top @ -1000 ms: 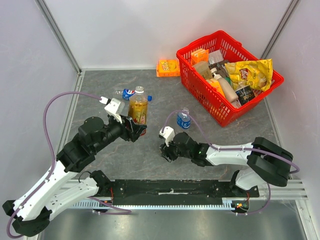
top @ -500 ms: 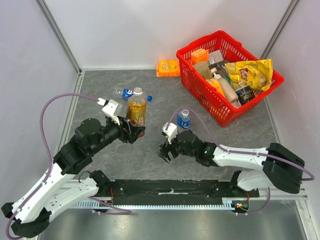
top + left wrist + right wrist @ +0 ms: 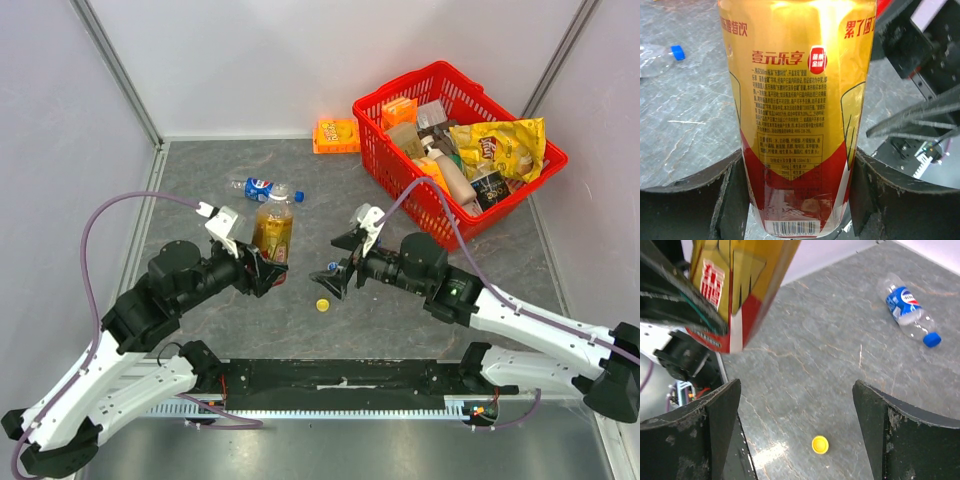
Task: Unscrew the bottle caps
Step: Place the bottle cap at the center of the board, then place the plastic bottle at the center of the board.
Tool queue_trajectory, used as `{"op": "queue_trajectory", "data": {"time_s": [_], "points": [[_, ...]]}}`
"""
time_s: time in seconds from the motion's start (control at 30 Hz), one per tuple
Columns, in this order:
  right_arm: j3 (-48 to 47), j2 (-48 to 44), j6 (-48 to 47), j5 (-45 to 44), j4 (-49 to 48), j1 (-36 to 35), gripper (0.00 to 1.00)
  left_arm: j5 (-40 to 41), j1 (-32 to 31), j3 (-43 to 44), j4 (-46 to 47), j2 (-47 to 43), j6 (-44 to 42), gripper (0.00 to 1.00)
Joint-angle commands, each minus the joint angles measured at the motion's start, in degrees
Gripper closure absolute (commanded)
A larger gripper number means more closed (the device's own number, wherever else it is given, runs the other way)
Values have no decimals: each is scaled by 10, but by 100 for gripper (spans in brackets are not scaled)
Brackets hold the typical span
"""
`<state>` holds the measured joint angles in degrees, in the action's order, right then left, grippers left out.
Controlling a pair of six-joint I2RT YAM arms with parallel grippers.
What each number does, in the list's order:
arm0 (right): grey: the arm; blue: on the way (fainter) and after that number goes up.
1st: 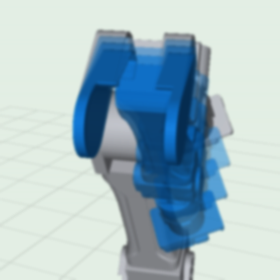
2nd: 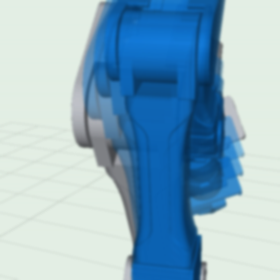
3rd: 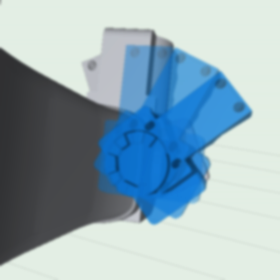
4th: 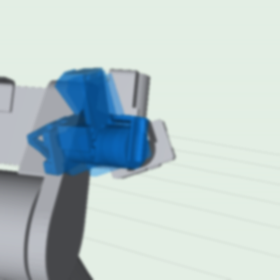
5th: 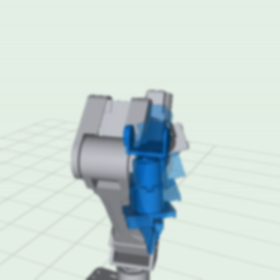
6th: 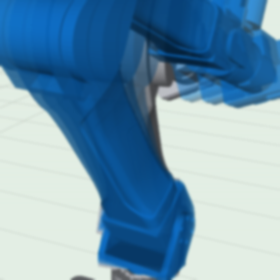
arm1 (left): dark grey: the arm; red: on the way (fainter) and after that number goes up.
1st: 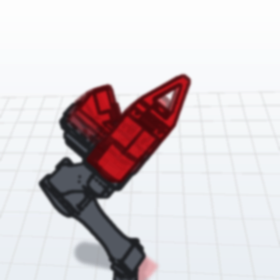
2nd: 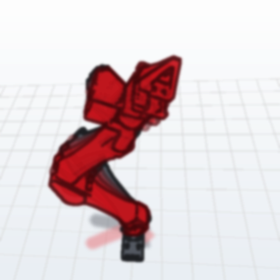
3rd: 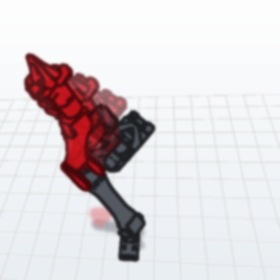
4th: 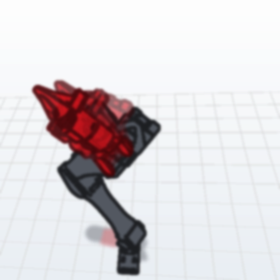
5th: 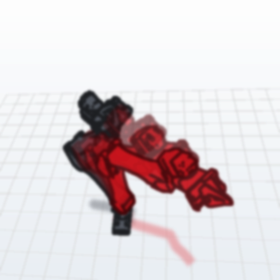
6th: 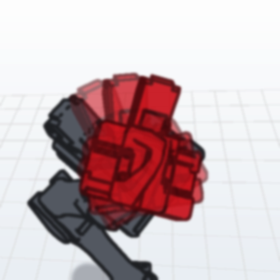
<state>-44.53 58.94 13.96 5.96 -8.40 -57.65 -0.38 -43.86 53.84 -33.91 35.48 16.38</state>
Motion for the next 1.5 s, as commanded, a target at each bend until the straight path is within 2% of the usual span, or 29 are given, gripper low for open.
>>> {"op": "queue_trajectory", "data": {"time_s": [0.0, 0.13, 0.33, 0.5, 0.63, 0.8, 1.0, 1.17, 1.27, 1.33, 1.4, 1.47], "points": [[-52, -7, 29, 119, 3, 40, 2, -73, -1, 7, 18, -19, -31, 98], [-77, 1, 73, 210, -32, 70, 2, -147, -1, -7, 36, -27, -42, 98], [-67, 4, 201, 312, -200, 124, 2, -214, -1, -16, 44, -16, -50, 98], [-64, 22, 293, 333, -321, 136, 2, -252, -1, -16, 55, 0, -50, 98], [-77, 50, 316, 321, -337, 136, 2, -267, -1, -16, 67, 9, -49, 98], [-83, 78, 340, 311, -364, 136, 7, -276, -1, -18, 75, 13, -46, 98], [-86, 100, 381, 302, -417, 137, 17, -278, -1, -21, 76, 15, -46, 98], [-88, 112, 404, 313, -454, 137, 33, -277, -2, -22, 76, 16, -46, 98], [-94, 121, 406, 329, -453, 137, 53, -278, -1, -23, 78, 18, -45, 98], [-98, 126, 407, 334, -443, 137, 79, -279, 0, -23, 77, 20, -45, 98], [-93, 127, 405, 335, -441, 137, 100, -281, -2, -22, 77, 24, -44, 98], [-87, 123, 401, 332, -442, 137, 100, -277, -1, -20, 74, 28, -43, 98]]}}
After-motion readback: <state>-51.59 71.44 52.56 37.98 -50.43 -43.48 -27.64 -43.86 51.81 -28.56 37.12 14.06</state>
